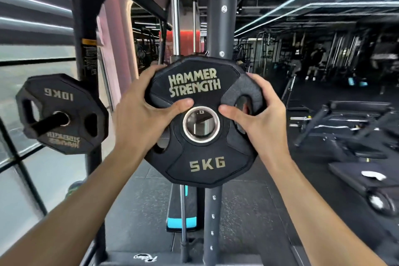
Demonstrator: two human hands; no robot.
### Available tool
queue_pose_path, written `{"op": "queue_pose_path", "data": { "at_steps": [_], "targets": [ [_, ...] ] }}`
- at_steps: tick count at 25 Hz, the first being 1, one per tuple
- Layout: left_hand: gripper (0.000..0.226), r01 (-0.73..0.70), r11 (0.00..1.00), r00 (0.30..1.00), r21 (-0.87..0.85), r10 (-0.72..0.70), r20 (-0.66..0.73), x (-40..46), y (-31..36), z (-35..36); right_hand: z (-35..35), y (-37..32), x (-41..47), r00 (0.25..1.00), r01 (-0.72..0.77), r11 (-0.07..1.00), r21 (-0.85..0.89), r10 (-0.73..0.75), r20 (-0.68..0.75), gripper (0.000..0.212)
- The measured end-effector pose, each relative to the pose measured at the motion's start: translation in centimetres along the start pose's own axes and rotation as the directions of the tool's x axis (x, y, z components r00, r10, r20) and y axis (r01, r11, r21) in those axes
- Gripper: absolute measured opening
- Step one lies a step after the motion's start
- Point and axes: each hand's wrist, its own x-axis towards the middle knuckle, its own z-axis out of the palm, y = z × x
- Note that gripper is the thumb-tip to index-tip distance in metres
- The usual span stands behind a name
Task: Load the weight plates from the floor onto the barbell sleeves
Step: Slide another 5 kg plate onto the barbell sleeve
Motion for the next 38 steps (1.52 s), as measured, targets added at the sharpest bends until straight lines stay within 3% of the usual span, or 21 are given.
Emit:
{"op": "queue_pose_path", "data": {
  "at_steps": [13, 20, 25, 28, 33, 36, 38],
  "targets": [
    [0.082, -0.046, 0.994, 0.999, 0.099, 0.048, -0.02, 3.0, -5.2, 1.1, 4.6, 5.0, 1.4, 1.0, 0.003, 0.999, 0.054, -0.003, -0.004, 0.072],
    [0.082, -0.073, 0.995, 0.997, 0.07, 0.071, 0.035, 5.1, -6.8, 3.5, 5.7, 6.4, 3.5, 0.999, 0.048, 0.97, -0.237, -0.046, 0.016, 0.07],
    [0.09, -0.154, 0.982, 0.976, 0.11, 0.134, 0.17, 8.0, -8.7, 5.5, 7.4, 7.9, 4.6, 1.0, 0.013, 0.916, -0.4, -0.013, 0.001, 0.079],
    [0.104, -0.195, 0.974, 0.948, 0.114, 0.157, 0.277, 9.5, -9.8, 6.0, 8.2, 8.8, 5.4, 1.0, 0.009, 0.895, -0.445, -0.018, -0.017, 0.087],
    [0.147, -0.321, 0.924, 0.885, 0.208, 0.214, 0.415, 11.3, -12.5, 7.0, 9.6, 11.0, 7.4, 0.998, 0.059, 0.785, -0.617, -0.043, 0.041, 0.098],
    [0.155, -0.277, 0.929, 0.904, 0.245, 0.166, 0.395, 12.1, -13.7, 8.7, 9.5, 13.1, 9.6, 0.991, 0.125, 0.777, -0.617, -0.065, 0.119, 0.101],
    [0.152, -0.242, 0.936, 0.932, 0.257, 0.15, 0.331, 12.3, -14.5, 10.1, 9.3, 14.1, 11.0, 0.978, 0.172, 0.788, -0.591, -0.063, 0.201, 0.114]
  ]
}}
